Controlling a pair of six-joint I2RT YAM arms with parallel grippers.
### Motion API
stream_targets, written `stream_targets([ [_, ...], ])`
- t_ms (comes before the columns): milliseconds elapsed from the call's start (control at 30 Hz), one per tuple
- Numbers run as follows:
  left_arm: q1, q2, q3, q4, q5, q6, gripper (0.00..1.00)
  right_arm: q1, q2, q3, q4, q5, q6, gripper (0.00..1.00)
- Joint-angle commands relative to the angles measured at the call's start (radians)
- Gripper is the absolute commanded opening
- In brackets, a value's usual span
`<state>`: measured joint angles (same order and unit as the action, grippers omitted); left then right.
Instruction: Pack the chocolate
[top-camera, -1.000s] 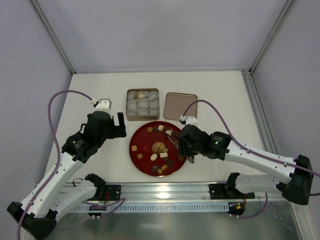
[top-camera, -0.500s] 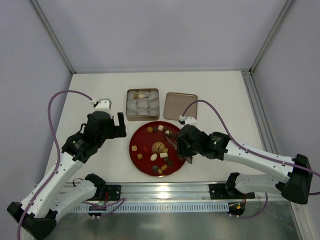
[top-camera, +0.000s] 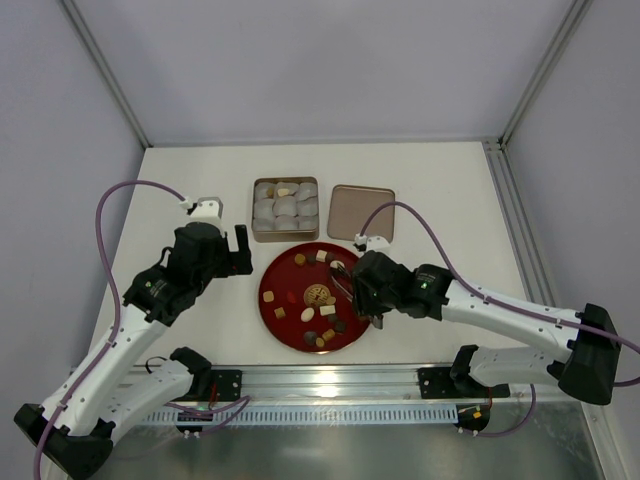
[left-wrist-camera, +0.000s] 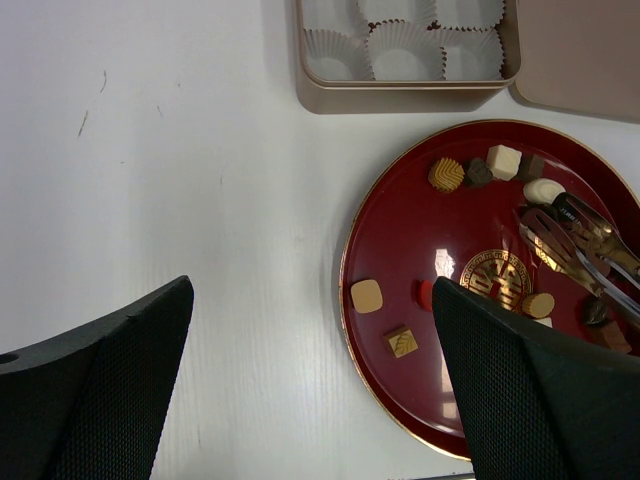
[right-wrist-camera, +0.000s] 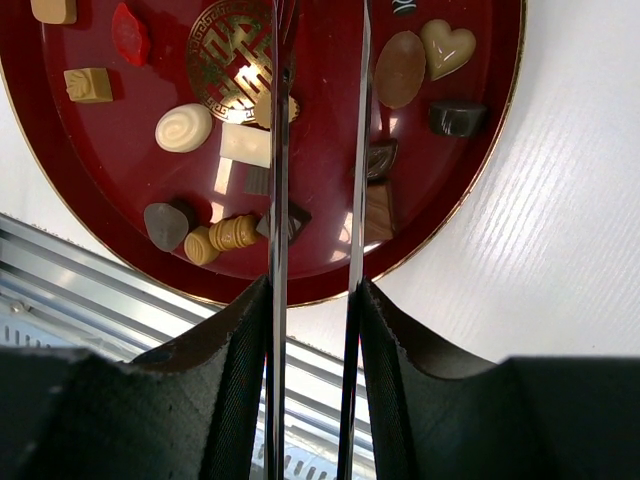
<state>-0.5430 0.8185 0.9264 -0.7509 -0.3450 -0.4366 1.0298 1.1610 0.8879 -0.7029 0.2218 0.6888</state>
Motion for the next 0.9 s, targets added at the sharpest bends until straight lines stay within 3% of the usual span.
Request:
stream_targets([
  [0,0.0,-0.007,-0.001,0.039,-0.006,0.002,1.0,0.006,0.015,-0.003,0.055,0.008,0.009,0.41],
  [333,0.0,-0.009,-0.001,0.039,-0.008,0.006,1.0,0.006,0.06,0.0,0.072,0.008,0.005,0.4],
  [633,0.0,-0.007,0.002,0.041,-0.006,0.004,1.0,0.006,0.043,0.011,0.054,0.013,0.008,0.3],
  [867,0.0,-0.012,-0.001,0.039,-0.008,0.004,1.0,0.006,0.005,0.051,0.016,0.017,0.003,0.27],
])
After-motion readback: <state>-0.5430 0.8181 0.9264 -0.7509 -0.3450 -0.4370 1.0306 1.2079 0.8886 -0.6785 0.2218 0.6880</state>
